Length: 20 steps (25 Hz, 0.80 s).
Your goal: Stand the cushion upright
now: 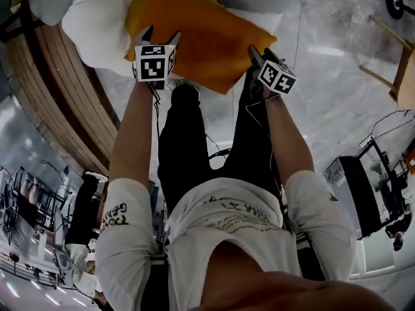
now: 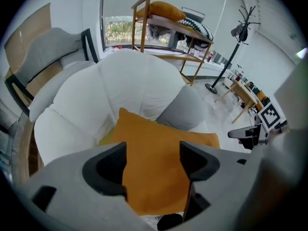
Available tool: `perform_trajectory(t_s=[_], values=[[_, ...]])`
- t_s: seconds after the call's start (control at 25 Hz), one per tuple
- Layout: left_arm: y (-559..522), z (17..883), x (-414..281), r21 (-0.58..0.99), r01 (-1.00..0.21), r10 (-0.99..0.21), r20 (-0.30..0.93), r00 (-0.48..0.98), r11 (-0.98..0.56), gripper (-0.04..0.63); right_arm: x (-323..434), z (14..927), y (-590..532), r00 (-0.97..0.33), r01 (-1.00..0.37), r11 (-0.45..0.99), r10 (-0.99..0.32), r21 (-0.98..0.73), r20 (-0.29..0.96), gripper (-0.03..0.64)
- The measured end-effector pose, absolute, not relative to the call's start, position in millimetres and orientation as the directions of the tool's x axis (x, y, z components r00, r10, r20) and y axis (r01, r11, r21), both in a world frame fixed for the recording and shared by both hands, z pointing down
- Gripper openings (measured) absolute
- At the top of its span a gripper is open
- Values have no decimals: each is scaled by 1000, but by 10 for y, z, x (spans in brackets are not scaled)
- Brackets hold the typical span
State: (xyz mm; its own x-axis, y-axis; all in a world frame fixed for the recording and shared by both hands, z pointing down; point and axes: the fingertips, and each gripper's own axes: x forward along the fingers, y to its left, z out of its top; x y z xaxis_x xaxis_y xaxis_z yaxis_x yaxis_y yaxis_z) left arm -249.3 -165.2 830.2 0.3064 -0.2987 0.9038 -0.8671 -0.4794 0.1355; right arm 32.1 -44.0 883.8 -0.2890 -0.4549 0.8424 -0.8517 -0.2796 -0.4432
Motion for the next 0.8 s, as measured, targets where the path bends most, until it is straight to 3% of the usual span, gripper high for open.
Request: perform_trajectory(t_s=[0.4,0.64,0.68,0.76,0.8], values=[[-1710,9102,-2791,11,-866,-254,954,159,-500,365,708,9838,-183,-209,-915,-292,-246,-278,947,268],[-1543,9277,-2846,81,-881,-141,976,164,-466,356,587,10014,-195,-221,-923,-271,-205,-273,953,264],[-1538,9278,-2858,93,-887,-114,980,162,-453,311,570,10012,-203,-237,-925,-255,-195,-283,952,227],[-1557,9237,-2931,69,-897,-84,990,118,-437,129,524,9985,-207,-270,-926,-220,-180,-307,946,131],[-1555,9215,-2956,57,-899,-72,993,98,-434,88,498,9970,-198,-287,-925,-207,-175,-320,942,90]])
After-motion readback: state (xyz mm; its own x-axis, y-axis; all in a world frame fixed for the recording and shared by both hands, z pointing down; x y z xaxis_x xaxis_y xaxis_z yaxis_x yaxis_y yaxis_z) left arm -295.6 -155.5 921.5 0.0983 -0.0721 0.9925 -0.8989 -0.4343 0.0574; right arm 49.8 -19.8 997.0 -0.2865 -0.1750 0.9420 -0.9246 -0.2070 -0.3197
